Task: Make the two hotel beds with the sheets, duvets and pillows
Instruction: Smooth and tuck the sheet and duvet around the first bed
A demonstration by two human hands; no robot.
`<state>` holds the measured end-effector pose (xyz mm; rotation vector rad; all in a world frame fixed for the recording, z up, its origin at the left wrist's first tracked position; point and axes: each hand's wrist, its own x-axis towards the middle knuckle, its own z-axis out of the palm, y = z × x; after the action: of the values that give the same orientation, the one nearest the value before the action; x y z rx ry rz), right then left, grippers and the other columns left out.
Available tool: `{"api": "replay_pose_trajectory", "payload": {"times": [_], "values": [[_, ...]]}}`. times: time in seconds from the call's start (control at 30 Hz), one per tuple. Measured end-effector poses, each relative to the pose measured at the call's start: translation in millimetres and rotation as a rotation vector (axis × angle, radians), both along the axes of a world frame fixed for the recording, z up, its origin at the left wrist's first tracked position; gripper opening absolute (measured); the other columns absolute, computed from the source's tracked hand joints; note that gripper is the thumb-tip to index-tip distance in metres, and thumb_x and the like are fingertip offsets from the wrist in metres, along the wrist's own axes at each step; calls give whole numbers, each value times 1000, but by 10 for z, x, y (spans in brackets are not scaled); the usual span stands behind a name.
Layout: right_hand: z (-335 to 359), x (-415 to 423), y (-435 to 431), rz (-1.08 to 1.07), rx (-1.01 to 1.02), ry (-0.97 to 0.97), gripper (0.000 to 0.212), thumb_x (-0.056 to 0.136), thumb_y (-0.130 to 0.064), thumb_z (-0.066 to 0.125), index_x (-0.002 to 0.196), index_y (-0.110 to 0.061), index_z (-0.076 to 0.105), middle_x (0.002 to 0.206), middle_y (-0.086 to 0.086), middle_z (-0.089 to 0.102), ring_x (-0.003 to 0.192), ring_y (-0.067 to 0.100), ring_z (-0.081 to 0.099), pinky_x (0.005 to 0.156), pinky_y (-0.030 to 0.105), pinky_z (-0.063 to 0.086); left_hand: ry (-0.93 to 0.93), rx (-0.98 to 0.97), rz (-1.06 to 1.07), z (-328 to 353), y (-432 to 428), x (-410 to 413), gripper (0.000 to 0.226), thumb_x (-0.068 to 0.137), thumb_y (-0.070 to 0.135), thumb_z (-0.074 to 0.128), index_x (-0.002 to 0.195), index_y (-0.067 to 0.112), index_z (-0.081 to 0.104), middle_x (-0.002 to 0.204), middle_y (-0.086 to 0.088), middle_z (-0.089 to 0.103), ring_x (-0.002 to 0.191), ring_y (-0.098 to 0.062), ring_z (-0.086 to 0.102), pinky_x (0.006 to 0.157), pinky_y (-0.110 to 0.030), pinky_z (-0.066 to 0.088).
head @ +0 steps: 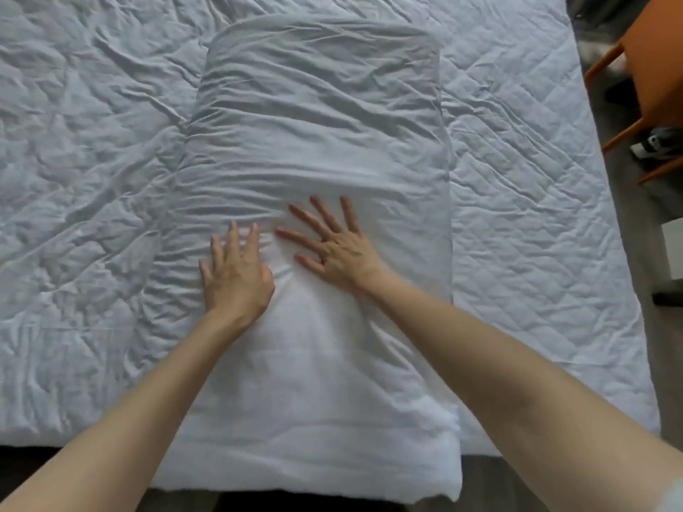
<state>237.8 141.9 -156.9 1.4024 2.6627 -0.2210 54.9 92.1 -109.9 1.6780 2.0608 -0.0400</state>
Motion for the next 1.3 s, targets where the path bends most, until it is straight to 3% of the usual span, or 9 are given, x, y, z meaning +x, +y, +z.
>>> {"api": "replay_pose_trajectory", "payload": {"times": [0.3,0.47,0.6,0.7,0.9,1.03,1.13,1.23,1.3], "values": [[-16,1256,1331,-764,-126,-51,54,101,-49,23,151,-47,6,164,-4,-3,150,26,-6,117,58,-5,72,101,-65,-336,1406,855,50,99,51,24,148,52,11,160,18,-6,141,-46,-22,95,-80,-11],[11,774,1626,-425,107,241,56,98,-33,36,152,-39,20,163,-1,10,150,30,3,117,54,-2,145,125,-103,-570,1611,959,55,96,56,18,149,49,9,161,15,-4,141,-47,-19,95,-83,-8],[-214,494,2014,-198,66,123,51,102,-34,32,151,-43,20,162,-7,14,150,25,6,116,58,-8,186,181,-107,-704,1586,929,62,89,57,13,150,47,15,162,13,2,143,-48,-12,95,-83,-5],[-319,700,2393,-298,134,28,50,101,-47,28,150,-47,18,163,-8,9,150,24,2,115,54,-12,207,227,-131,-778,1580,922,60,91,55,16,150,45,18,162,11,4,143,-50,-7,94,-84,-3],[-320,1230,2578,-928,-32,70,55,98,-56,24,149,-53,5,161,-16,-11,148,32,-14,104,75,-11,229,201,-118,-822,1573,958,61,89,57,8,150,49,3,161,13,-7,142,-48,-18,95,-83,-8],[-245,1073,2239,-992,-81,146,58,99,-51,27,153,-44,5,162,-7,-14,146,33,-21,106,73,-13,227,151,-112,-808,1586,956,60,88,57,4,147,52,-7,160,14,-14,140,-47,-23,95,-83,-7],[-153,791,1726,-838,-43,194,61,98,-54,32,152,-45,6,162,-5,-13,146,29,-24,108,68,-16,230,125,-118,-747,1586,970,56,92,56,4,145,51,-12,159,14,-18,140,-47,-25,96,-83,-7],[-98,670,1151,-714,-31,136,64,94,-62,34,150,-49,6,162,-10,-14,145,26,-27,108,65,-20,185,114,-144,-672,1589,908,55,96,55,12,147,50,-8,159,15,-17,141,-43,-25,98,-80,-9],[-81,788,948,-838,-48,124,71,88,-71,38,149,-51,7,162,-11,-15,145,29,-26,107,66,-18,140,128,-194,-628,1552,799,54,96,55,10,148,50,-1,160,15,-12,144,-38,-21,101,-77,-11]]}}
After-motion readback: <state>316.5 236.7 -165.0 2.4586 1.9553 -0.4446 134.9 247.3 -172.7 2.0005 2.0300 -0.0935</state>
